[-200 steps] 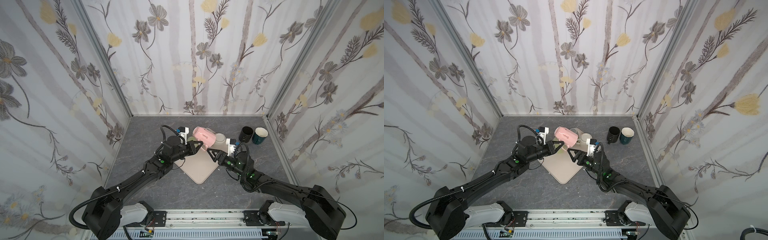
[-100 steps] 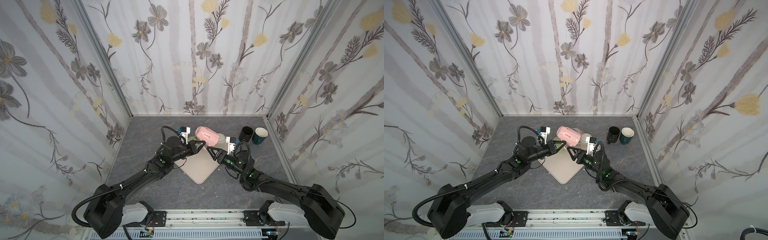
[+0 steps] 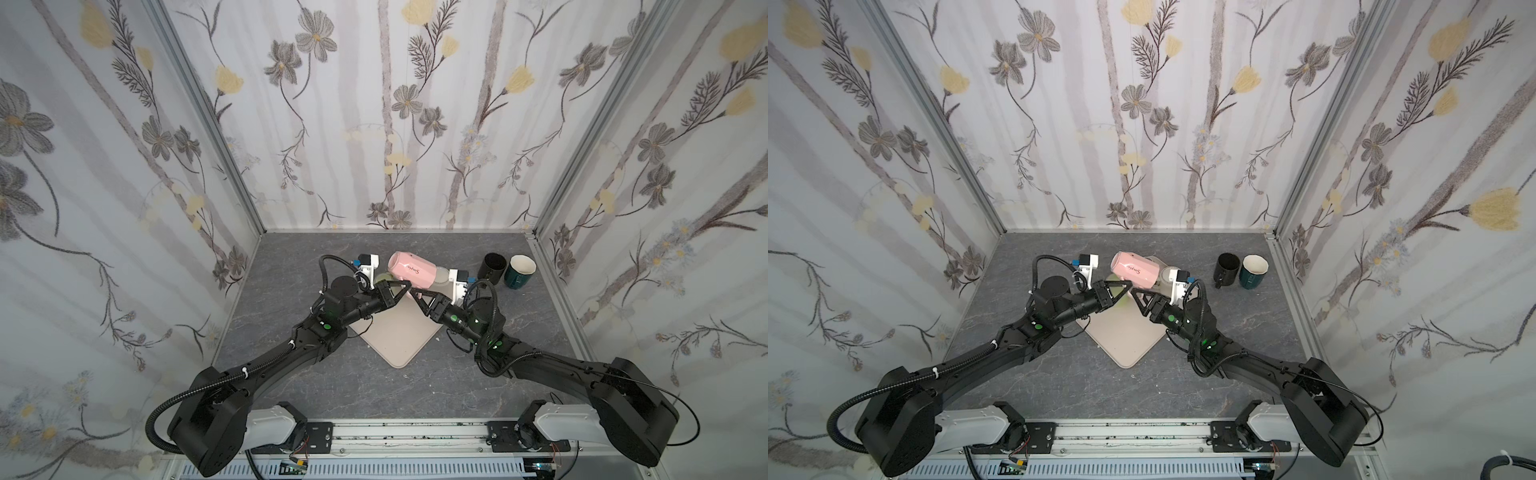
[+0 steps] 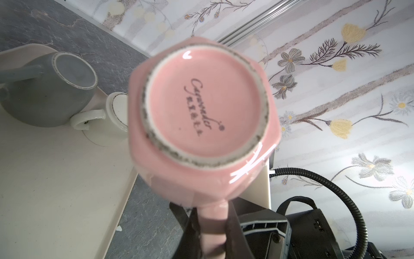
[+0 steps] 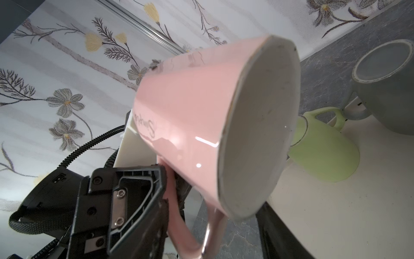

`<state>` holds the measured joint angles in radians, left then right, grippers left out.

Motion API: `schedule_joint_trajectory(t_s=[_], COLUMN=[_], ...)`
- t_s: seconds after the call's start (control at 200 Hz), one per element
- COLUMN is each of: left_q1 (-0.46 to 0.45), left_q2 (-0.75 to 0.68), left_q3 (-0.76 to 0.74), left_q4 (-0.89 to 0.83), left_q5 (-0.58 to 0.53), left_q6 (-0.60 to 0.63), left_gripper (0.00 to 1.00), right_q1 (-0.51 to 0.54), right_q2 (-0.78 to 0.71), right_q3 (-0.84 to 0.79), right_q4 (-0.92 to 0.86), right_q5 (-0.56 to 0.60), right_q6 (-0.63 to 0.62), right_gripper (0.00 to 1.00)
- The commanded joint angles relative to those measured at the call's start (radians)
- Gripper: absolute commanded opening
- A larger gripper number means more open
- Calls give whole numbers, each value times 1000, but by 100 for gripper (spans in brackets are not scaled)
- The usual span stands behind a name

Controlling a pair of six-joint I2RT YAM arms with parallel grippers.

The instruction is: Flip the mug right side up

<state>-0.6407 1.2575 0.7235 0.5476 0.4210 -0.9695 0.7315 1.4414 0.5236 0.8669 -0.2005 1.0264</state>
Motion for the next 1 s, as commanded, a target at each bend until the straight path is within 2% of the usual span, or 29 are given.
schedule_joint_trajectory(t_s=[0.0,0.44,0.674,0.994], left_q1=[-4,-10,-12,-13], left_q2=[-1,80,89,57], left_q3=[-7,7,-7,-11], left_q4=[152,171,189,85], left_q5=[33,59,75,70], left_q6=[-25,-37,-54,3], left_gripper=[0,0,0,0], right_q1=[-1,-5,-8,-18], right_q2=[4,-1,-11,-23], right_q3=[17,36,23,6], right_q4=[74,89,122,163], right_q5=[-23,-39,-35,-18], right_q6=[1,10,9,9], right_gripper=[61,59,54,53])
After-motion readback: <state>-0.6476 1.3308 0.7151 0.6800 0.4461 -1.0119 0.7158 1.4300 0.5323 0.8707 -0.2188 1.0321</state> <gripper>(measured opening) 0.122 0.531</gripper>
